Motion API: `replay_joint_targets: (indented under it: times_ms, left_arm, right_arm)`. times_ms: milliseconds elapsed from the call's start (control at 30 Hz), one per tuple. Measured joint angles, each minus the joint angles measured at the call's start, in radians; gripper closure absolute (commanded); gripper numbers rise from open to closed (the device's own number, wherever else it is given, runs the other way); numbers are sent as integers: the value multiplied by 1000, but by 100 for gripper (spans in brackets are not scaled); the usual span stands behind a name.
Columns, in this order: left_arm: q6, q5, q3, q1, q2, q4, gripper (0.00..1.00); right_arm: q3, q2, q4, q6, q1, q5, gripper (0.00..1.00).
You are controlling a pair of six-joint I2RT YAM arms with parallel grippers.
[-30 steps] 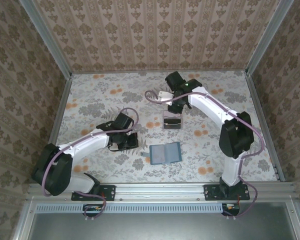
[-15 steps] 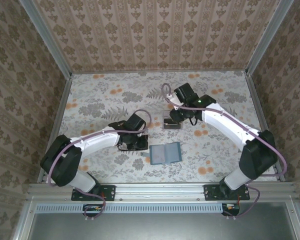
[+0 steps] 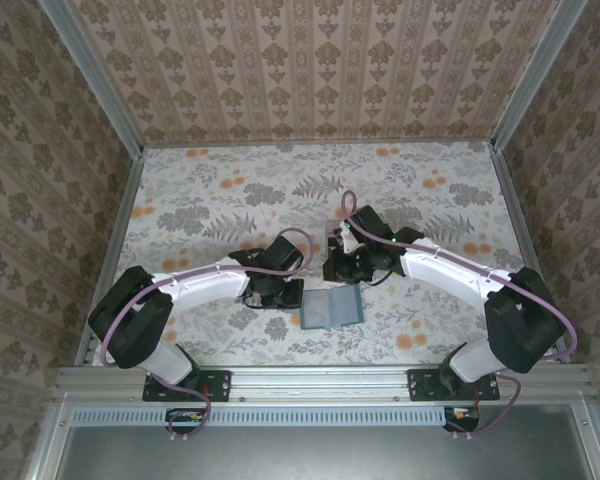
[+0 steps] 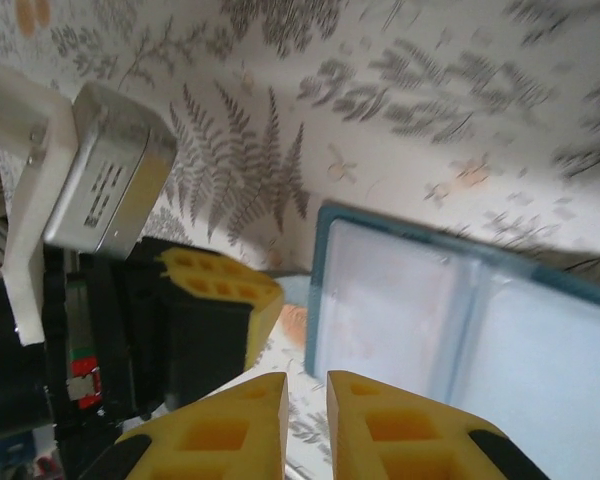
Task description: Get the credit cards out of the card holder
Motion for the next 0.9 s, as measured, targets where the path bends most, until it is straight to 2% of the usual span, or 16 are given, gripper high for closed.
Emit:
replay_joint_targets:
  times_ms: [433,900]
  left_arm:
    - [-3,-42,-26,0,1,-2,96]
    - [-7,-42,-60,0,15,24,96]
  right_arm:
    - [-14,114,71,105,82,-21,84]
    - [-2,235,76,126,143,-19,79]
